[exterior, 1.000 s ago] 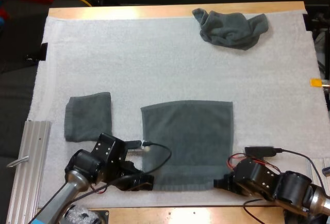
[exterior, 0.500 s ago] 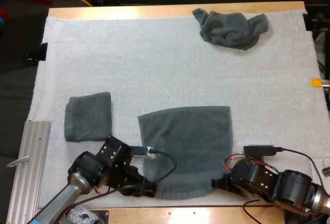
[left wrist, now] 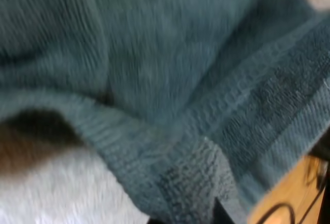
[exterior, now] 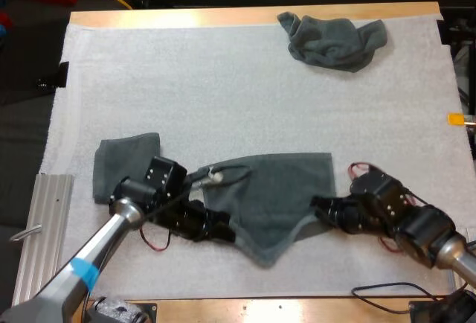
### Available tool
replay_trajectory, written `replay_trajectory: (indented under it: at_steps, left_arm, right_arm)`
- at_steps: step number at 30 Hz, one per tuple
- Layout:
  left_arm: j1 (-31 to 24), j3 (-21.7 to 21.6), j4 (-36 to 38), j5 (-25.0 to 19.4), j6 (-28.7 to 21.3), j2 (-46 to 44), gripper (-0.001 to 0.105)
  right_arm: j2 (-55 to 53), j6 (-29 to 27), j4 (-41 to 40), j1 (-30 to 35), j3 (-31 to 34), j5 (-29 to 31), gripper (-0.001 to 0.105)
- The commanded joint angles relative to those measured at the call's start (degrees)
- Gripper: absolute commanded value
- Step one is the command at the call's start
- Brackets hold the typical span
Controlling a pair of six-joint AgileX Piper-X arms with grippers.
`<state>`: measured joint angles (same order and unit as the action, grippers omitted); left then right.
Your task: Pick towel from pile, fold and stack
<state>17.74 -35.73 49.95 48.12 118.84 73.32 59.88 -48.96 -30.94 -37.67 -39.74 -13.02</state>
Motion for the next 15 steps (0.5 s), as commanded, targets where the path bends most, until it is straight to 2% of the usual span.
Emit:
replay_trajectory:
  at_steps: [1, 7, 15]
  left_arm:
    - [-0.8, -0.9, -0.9, 0.7, -0.4, 0.5, 0.006]
    - [-5.6, -4.9, -3.0, 0.7, -0.4, 5.6, 0.006]
    - [-5.7, -8.7, -5.0, 0.7, -0.4, 10.9, 0.006]
  right_arm:
    - [0.6, -0.8, 1.3, 1.4, -0.4, -1.9, 0.001]
    - [5.1, -1.3, 7.3, 6.9, -0.4, -6.3, 0.001]
    - [8.0, -1.3, 10.6, 10.1, -0.4, -4.4, 0.001]
